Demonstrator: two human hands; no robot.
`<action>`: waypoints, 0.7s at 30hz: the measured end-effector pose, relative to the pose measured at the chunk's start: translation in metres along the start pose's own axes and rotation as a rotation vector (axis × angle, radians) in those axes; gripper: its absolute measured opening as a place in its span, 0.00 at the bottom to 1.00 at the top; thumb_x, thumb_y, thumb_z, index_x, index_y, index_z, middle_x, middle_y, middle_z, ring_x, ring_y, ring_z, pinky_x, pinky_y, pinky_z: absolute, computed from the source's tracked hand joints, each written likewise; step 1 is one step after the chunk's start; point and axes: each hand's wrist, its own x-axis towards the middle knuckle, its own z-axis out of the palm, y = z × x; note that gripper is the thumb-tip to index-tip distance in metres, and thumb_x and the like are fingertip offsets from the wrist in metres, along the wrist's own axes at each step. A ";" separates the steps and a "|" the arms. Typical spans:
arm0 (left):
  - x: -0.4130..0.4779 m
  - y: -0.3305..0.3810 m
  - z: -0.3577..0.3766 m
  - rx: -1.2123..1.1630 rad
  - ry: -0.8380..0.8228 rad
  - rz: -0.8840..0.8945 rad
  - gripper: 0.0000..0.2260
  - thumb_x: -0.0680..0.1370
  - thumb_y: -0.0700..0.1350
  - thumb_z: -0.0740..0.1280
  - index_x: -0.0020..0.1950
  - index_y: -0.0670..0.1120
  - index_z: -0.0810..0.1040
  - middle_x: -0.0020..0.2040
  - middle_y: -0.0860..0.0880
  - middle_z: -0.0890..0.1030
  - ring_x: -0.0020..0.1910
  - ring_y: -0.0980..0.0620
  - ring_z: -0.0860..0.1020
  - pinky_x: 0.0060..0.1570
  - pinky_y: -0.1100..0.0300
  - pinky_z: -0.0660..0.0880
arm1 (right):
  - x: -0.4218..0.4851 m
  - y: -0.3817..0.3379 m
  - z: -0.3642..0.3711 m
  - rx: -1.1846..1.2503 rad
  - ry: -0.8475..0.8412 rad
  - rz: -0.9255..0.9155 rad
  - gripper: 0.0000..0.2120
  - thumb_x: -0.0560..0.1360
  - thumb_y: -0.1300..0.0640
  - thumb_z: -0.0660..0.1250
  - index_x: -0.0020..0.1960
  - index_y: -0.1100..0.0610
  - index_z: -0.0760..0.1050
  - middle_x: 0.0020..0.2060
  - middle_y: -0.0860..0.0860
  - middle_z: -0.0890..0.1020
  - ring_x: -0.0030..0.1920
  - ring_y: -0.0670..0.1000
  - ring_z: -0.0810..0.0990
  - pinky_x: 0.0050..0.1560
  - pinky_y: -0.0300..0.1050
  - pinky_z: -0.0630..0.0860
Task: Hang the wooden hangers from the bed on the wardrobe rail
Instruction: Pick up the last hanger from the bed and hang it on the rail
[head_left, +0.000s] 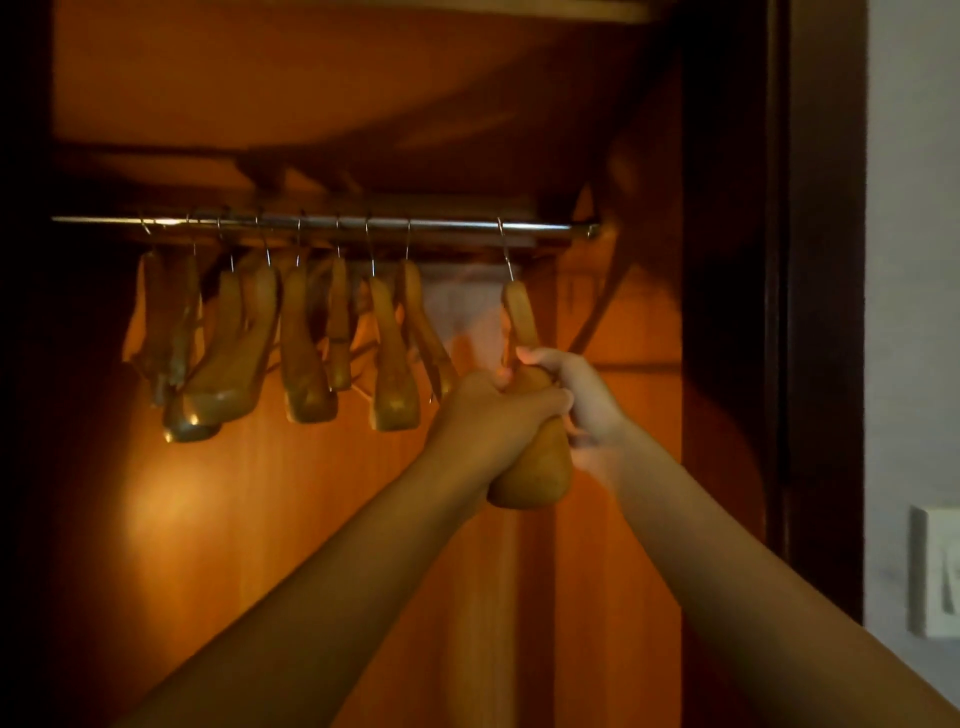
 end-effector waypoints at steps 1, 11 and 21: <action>0.009 0.002 -0.003 0.014 0.000 0.014 0.18 0.69 0.47 0.72 0.56 0.40 0.79 0.52 0.40 0.82 0.51 0.44 0.81 0.55 0.52 0.77 | 0.009 -0.004 0.003 0.010 -0.013 0.001 0.15 0.73 0.55 0.65 0.57 0.61 0.75 0.41 0.55 0.81 0.43 0.53 0.79 0.46 0.47 0.74; 0.071 0.010 -0.015 0.069 0.071 0.059 0.09 0.72 0.46 0.70 0.47 0.42 0.79 0.45 0.43 0.82 0.44 0.47 0.80 0.45 0.57 0.77 | 0.094 -0.006 0.011 -0.054 -0.101 0.012 0.06 0.71 0.54 0.66 0.42 0.57 0.77 0.34 0.52 0.80 0.37 0.50 0.77 0.44 0.46 0.71; 0.112 -0.007 -0.011 0.072 0.135 0.032 0.14 0.74 0.47 0.68 0.56 0.42 0.75 0.36 0.51 0.75 0.36 0.54 0.75 0.38 0.62 0.72 | 0.143 0.015 0.002 -0.047 -0.256 -0.064 0.10 0.76 0.56 0.60 0.39 0.57 0.75 0.33 0.51 0.76 0.32 0.47 0.77 0.40 0.43 0.72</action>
